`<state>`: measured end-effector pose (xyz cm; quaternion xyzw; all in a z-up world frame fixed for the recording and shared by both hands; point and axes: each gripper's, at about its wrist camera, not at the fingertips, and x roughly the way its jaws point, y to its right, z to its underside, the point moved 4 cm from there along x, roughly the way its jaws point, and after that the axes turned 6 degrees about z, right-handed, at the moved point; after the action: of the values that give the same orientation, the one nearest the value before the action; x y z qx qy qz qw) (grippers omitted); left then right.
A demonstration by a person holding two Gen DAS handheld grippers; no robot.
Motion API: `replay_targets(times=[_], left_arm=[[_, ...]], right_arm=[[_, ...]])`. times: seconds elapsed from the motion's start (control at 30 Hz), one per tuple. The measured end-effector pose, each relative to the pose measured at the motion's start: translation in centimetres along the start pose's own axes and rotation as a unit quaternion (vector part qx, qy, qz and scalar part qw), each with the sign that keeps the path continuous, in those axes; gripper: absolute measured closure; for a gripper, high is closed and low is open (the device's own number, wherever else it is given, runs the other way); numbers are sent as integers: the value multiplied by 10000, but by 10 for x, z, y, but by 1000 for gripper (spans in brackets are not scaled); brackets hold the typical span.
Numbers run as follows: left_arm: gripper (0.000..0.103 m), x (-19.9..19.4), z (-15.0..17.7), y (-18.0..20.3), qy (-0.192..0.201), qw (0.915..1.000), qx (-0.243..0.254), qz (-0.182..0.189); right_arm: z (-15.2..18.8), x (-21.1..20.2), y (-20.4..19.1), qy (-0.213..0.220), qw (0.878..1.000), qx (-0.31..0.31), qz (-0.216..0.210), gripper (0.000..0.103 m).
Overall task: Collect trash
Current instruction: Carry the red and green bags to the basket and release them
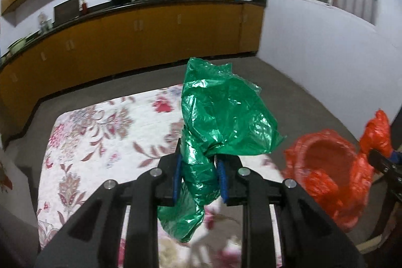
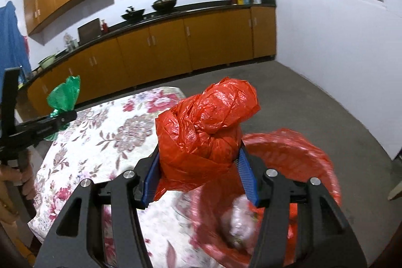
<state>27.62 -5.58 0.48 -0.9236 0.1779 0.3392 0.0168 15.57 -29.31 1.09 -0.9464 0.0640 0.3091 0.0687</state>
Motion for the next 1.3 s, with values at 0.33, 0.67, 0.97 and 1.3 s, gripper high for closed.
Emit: replay_targets(times=[0.33,0.67,0.97,1.3], left_arm=[[79,-6,11,81,-108,9968,358,708],[79,7,32,143,-375,9889,623,1294],[79,29,49,179,-624,9814,751,1653],[73,56,63,200,-934,9748,653,1917]], right_arm=[[11,-18,43,-33,9983,293,508,47],[15,-21,76,-37,9958,517,750,47],[17,-18,88,-59,9949,600,809,47],[4,-13,98,75,9944,716,776,42]])
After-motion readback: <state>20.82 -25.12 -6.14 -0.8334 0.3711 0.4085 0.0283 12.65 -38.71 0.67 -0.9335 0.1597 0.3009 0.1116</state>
